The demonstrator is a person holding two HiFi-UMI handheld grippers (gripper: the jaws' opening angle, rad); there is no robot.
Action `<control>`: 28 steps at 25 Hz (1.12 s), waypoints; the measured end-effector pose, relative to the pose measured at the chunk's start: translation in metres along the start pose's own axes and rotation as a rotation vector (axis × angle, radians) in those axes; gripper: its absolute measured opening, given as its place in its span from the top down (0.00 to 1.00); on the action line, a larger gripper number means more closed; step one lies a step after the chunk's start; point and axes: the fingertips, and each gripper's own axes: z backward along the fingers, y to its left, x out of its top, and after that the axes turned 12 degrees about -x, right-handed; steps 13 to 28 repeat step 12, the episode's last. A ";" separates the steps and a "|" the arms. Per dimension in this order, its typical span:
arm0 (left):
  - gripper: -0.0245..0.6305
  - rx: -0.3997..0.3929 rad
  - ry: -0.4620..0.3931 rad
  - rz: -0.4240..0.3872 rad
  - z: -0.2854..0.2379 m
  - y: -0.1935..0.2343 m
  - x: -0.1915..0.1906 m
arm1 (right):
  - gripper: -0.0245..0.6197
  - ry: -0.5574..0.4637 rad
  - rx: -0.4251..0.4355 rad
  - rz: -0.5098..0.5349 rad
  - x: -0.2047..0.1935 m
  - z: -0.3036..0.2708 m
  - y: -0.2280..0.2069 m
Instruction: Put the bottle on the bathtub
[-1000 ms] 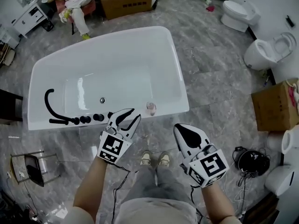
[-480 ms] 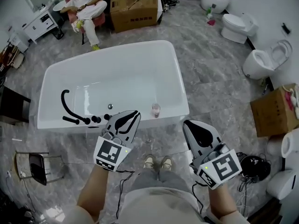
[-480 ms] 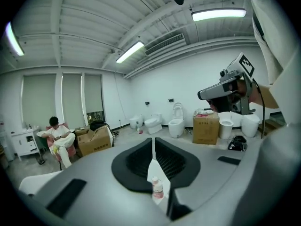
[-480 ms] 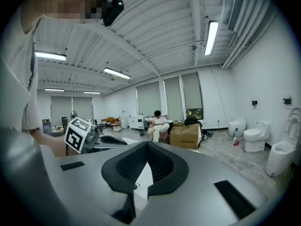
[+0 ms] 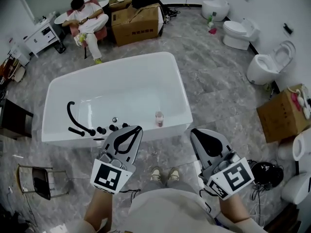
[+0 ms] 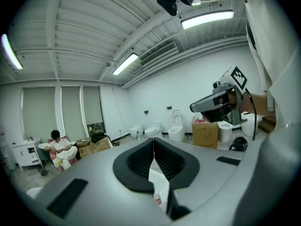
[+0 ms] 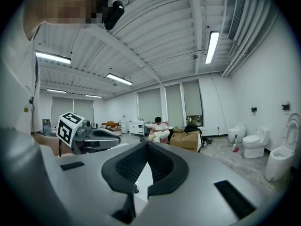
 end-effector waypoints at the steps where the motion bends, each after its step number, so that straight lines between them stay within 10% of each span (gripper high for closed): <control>1: 0.93 0.011 -0.018 0.027 0.005 -0.001 0.006 | 0.92 -0.002 0.005 0.001 0.002 0.003 0.002; 28: 0.93 0.041 0.003 -0.011 0.032 -0.011 0.001 | 0.92 0.003 0.037 -0.010 0.001 0.027 0.019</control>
